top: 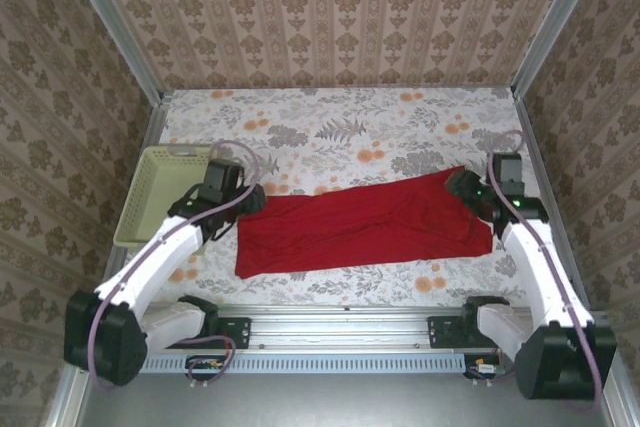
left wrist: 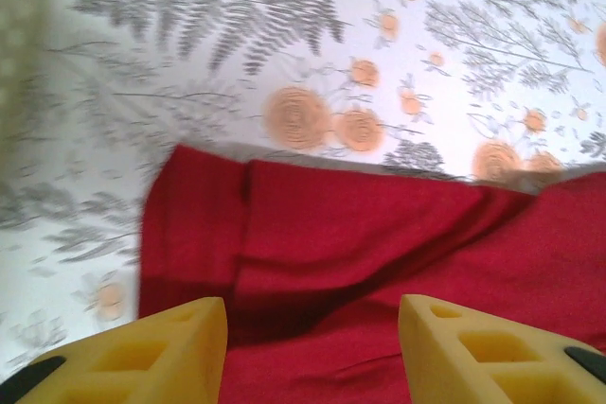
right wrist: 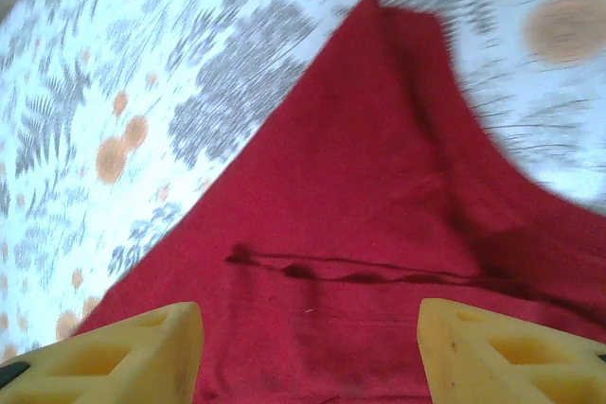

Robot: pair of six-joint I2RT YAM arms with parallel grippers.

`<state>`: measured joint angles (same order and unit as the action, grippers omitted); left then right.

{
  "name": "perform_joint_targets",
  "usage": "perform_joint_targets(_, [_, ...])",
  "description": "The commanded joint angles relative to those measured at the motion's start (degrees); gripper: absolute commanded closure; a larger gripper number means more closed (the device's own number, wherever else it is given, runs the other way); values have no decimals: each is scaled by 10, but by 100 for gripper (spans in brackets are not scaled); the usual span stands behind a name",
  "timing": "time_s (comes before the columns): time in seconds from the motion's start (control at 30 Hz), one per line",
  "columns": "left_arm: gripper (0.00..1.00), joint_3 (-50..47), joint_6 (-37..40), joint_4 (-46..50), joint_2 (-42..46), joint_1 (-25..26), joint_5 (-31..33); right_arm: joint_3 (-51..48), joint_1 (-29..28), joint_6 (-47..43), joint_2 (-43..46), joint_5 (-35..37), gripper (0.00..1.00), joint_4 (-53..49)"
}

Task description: Fold the inside-out t-shirt

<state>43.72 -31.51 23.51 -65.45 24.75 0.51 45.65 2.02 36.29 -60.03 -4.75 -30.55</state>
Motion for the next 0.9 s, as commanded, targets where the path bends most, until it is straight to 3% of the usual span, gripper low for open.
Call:
perform_joint_targets(0.0, [49, 23, -13, -38, -66, 27, -47, 9, -47, 9, -71, -32, 36, 38])
perform_joint_targets(0.1, [48, 17, -27, -70, -125, 22, -59, -4, -55, 38, -140, -68, 36, 87])
perform_joint_targets(0.23, [48, -27, -54, -111, -168, -17, -73, -21, -49, 56, -218, -61, 35, 110])
perform_joint_targets(0.4, [47, -95, -86, -119, -168, -55, -56, -67, 24, 75, -279, -62, 35, 134])
perform_joint_targets(0.53, [46, -113, -90, -103, -136, -64, -37, -69, 46, 49, -266, -54, 34, 125])
perform_joint_targets(0.7, [45, -53, -56, -62, -78, -49, -7, -3, 45, -23, -207, -24, 31, 39])
perform_joint_targets(0.87, [44, 37, -18, -78, -113, -7, -28, 51, 45, -74, -176, 24, 23, -13])
